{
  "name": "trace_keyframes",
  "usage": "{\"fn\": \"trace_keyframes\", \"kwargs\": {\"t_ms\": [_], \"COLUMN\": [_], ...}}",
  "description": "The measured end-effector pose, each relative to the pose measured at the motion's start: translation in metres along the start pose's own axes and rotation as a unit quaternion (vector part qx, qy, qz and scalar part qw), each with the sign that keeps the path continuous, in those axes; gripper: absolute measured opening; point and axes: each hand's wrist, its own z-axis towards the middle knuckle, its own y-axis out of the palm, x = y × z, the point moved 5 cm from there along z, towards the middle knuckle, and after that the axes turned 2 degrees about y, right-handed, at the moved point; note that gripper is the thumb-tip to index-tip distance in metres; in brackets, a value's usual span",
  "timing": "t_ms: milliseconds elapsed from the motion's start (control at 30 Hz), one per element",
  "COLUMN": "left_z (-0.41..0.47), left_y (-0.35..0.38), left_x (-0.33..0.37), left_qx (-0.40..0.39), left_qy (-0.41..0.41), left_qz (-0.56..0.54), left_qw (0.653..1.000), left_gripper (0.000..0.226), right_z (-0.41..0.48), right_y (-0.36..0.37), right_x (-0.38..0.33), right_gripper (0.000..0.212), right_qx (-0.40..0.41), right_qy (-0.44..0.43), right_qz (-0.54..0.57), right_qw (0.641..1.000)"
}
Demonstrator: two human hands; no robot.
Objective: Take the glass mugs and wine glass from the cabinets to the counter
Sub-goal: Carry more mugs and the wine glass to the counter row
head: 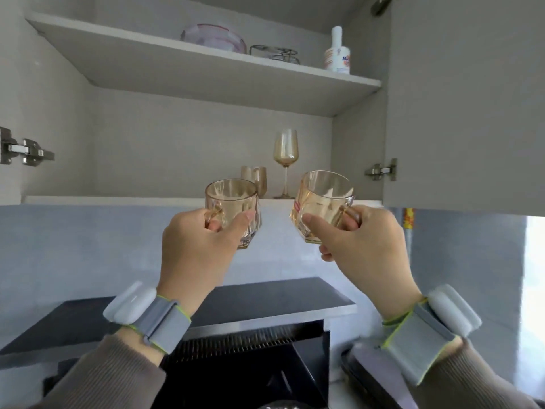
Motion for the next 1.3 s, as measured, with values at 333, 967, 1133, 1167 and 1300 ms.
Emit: {"fn": "trace_keyframes", "kwargs": {"t_ms": [333,967,1133,1167,1300], "left_z": [-0.066,-0.256,-0.326,-0.332,-0.391], "left_y": [0.011,0.080,0.066,0.065,0.052], "left_x": [0.057,0.346,0.445,0.451,0.527], "left_qx": [-0.130,-0.344,-0.397,-0.398,-0.412], "left_qy": [-0.029,-0.014,0.017,0.019,0.028], "left_qz": [-0.139,-0.407,-0.450,-0.455,-0.499], "left_qw": [0.981,0.846,0.800,0.797,0.761], "left_gripper": [0.070,0.061,0.065,0.066,0.061], "right_z": [-0.087,-0.278,-0.357,-0.363,-0.429], "right_y": [-0.095,-0.420,-0.508,-0.514,-0.576], "right_x": [-0.011,-0.061,-0.095,-0.098,-0.130], "right_gripper": [0.064,0.060,0.062,0.063,0.064], "right_qx": [0.118,0.341,0.394,0.390,0.425], "right_qy": [0.034,0.077,0.106,0.110,0.142], "right_qz": [-0.090,-0.300,-0.365,-0.377,-0.419], "right_qw": [0.988,0.888,0.837,0.833,0.790]}}
